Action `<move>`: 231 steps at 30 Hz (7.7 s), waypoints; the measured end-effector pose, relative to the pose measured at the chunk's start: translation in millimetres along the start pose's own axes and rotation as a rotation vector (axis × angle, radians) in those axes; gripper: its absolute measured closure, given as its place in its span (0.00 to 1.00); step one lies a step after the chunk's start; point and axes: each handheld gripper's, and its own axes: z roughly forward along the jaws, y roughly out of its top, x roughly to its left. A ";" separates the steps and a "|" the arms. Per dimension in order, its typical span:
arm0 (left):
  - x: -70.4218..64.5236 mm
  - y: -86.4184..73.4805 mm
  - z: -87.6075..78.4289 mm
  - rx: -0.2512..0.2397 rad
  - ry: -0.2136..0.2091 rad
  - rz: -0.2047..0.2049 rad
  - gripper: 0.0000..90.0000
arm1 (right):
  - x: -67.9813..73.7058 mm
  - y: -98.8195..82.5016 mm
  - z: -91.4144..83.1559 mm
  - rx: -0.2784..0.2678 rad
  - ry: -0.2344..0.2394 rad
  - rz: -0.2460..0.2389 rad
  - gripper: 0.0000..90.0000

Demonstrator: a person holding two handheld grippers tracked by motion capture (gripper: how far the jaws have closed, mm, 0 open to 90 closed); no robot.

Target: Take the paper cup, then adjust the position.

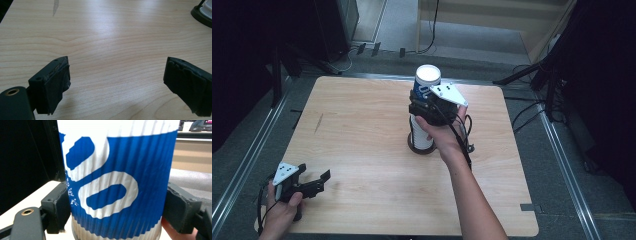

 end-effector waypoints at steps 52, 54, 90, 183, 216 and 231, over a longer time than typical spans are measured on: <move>1.5 2.7 2.8 -0.029 0.015 -0.002 0.09 | 10.0 62.6 -16.8 -0.091 0.035 -0.022 0.22; 1.5 2.7 2.9 -0.029 0.015 -0.003 0.09 | 10.6 65.4 -17.2 -0.099 0.040 -0.025 0.22; 1.2 2.7 2.9 -0.027 0.002 0.004 0.09 | -31.8 75.3 -44.1 -0.122 -0.060 -0.023 0.22; 1.3 2.5 2.5 -0.019 -0.011 0.008 0.09 | -71.8 -95.6 -93.3 0.014 -0.164 -0.027 0.22; -4.6 19.3 -8.2 -0.032 -0.010 0.021 0.08 | -55.6 -141.4 -93.0 0.082 -0.148 -0.064 0.22; -58.7 54.2 -7.4 -0.053 -0.131 0.118 0.02 | -47.3 -145.2 -89.0 0.086 -0.136 -0.091 0.22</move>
